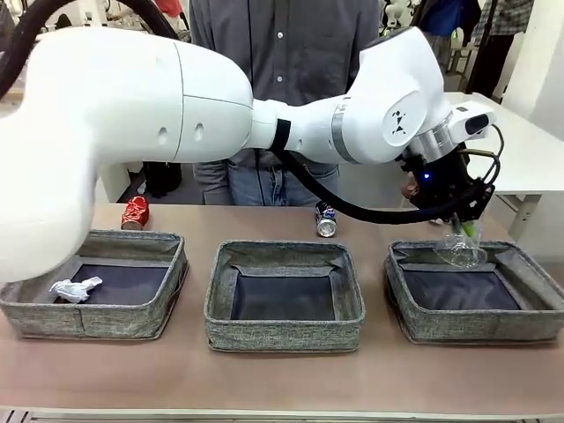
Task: Sort the waste into the appropriate baskets.
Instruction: Place the picked waste into the Fabric basket indicated by the person.
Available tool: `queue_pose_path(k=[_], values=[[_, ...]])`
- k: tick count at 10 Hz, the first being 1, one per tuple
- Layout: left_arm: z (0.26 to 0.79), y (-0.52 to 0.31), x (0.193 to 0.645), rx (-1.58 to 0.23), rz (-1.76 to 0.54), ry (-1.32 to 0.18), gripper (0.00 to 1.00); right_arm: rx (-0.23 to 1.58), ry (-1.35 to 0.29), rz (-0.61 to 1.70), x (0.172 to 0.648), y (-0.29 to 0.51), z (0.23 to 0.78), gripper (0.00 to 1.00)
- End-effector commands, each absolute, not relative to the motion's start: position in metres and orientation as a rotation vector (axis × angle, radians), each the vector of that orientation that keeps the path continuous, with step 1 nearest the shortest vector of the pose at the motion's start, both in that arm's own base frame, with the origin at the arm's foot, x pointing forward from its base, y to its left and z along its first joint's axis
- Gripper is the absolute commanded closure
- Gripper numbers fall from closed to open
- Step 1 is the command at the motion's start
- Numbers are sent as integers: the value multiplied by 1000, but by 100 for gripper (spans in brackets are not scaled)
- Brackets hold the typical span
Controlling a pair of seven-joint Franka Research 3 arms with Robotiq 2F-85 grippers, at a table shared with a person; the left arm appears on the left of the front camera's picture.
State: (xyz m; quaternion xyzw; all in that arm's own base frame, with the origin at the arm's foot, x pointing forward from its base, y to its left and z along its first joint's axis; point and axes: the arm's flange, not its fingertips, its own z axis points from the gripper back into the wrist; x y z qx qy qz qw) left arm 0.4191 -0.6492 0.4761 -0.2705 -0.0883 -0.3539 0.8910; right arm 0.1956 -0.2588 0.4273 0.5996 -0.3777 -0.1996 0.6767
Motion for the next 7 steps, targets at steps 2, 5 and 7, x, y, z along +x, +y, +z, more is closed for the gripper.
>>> queue_pose_path(k=[2, 5, 7], values=[[484, -657, 424, -552, -728, -196, 0, 1342, -866, -459, 198, -260, 431, 0], [486, -651, 424, -554, -706, -208, 0, 1342, -866, -459, 198, -260, 431, 0], [488, -649, 423, -562, -703, -207, 0, 1342, -866, -459, 198, -260, 431, 0]])
